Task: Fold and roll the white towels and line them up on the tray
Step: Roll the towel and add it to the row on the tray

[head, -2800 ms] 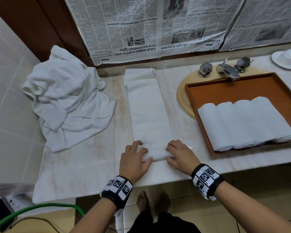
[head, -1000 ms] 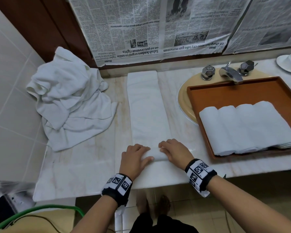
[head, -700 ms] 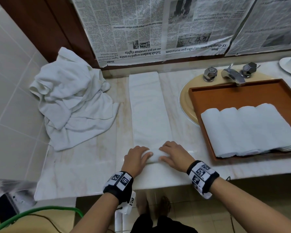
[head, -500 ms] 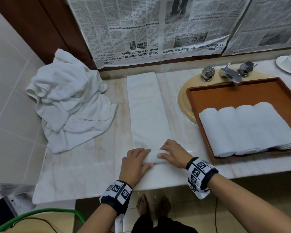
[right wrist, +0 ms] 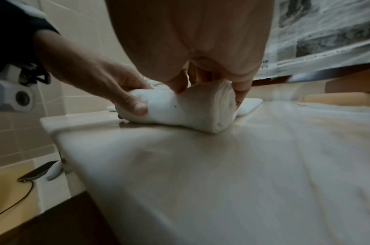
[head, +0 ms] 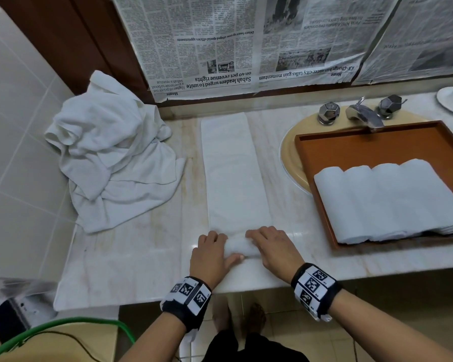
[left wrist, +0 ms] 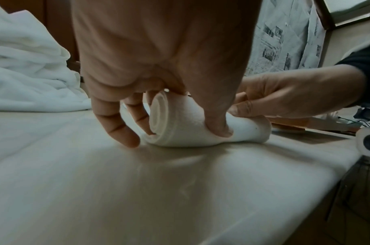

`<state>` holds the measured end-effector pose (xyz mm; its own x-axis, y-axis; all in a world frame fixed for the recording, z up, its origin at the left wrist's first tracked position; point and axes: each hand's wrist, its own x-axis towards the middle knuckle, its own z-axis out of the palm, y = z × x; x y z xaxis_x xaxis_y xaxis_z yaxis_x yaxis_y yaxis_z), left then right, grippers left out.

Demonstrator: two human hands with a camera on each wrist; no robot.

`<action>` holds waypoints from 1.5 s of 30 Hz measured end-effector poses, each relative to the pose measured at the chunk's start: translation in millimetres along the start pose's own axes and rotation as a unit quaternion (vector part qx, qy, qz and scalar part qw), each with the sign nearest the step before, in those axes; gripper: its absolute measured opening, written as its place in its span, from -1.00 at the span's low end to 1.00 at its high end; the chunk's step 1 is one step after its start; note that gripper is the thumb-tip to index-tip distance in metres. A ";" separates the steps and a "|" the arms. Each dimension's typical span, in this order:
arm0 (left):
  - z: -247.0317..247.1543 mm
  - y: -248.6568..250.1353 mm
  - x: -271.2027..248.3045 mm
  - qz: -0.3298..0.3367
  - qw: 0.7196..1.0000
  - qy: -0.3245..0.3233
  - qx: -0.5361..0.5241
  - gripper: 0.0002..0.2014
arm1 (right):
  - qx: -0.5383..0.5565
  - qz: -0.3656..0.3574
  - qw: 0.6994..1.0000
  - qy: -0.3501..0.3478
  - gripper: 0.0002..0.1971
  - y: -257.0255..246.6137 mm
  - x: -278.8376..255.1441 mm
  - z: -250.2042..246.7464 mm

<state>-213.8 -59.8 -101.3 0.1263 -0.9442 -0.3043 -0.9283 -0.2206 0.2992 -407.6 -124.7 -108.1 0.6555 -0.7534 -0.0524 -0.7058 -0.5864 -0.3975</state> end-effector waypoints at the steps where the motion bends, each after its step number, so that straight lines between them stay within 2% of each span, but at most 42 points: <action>1: -0.7 -1.1 0.2 0.002 1.000 -0.006 -0.007 -0.33 | -0.003 -0.006 1.000 -0.012 -0.58 -0.2 1.4 -1.8; 3: -2.2 -3.0 0.9 0.001 1.000 -0.021 -0.022 -0.32 | 0.016 -0.005 0.999 -0.030 -0.66 1.2 5.0 -5.4; 7: -5.4 -4.5 1.2 0.002 0.999 -0.019 -0.035 -0.29 | 0.127 0.055 0.989 -0.046 -0.77 6.8 15.8 -10.5; 10: -2.6 -6.2 -2.9 0.049 0.999 0.023 -0.003 -0.34 | 0.131 0.076 0.986 -0.073 -0.78 7.6 25.1 -12.4; 12: -0.5 -7.8 -4.6 0.060 0.998 0.030 0.000 -0.40 | 0.099 0.077 0.990 -0.063 -0.78 7.8 28.8 -13.3; 16: 1.2 -7.6 0.6 0.029 0.998 0.007 -0.064 -0.43 | -0.031 -0.023 0.998 0.046 -0.69 4.8 17.2 -12.1; 19: 0.2 -5.6 8.4 -0.004 0.986 0.002 -0.169 -0.51 | -0.048 -0.077 0.995 0.037 -0.59 4.1 1.8 -4.8; 22: -1.1 -1.9 10.3 -0.016 0.981 0.017 -0.194 -0.52 | -0.022 -0.077 0.996 0.032 -0.55 7.3 3.4 -0.8; 25: -0.3 -2.3 7.7 0.030 0.987 0.074 -0.140 -0.43 | 0.044 -0.023 0.999 -0.019 -0.63 6.7 18.4 -11.2; 29: 5.3 -12.9 5.5 0.064 0.995 0.047 -0.056 -0.25 | 0.129 0.037 0.983 -0.122 -0.61 9.6 30.7 -23.7; 33: 4.9 -13.3 -1.4 0.041 0.997 0.060 -0.030 -0.20 | 0.253 0.093 0.956 -0.116 -0.67 13.6 23.6 -21.2; 35: 4.9 -11.2 -6.9 0.028 0.998 0.049 -0.027 -0.20 | 0.260 0.118 0.952 -0.109 -0.65 15.0 21.6 -19.1; 39: 4.2 -7.9 -11.5 0.000 0.996 0.024 -0.086 -0.43 | 0.162 0.120 0.973 -0.113 -0.56 6.4 22.1 -17.2; 41: 2.3 -5.1 -8.7 -0.013 0.995 0.017 -0.097 -0.54 | 0.003 0.064 0.996 -0.062 -0.54 -1.9 18.1 -14.2; 42: 1.5 -4.3 -5.2 -0.016 0.996 0.014 -0.091 -0.56 | -0.068 0.036 0.997 -0.023 -0.52 -7.1 15.8 -12.8; 45: -1.7 -1.7 4.4 -0.032 0.995 -0.003 -0.092 -0.58 | -0.146 -0.001 0.988 0.043 -0.49 -15.8 4.2 -0.2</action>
<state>-211.0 -63.9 -101.7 0.1799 -0.9253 -0.3340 -0.8390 -0.3215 0.4390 -393.8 -118.7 -101.8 0.6408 -0.7671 0.0312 -0.7600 -0.6396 -0.1159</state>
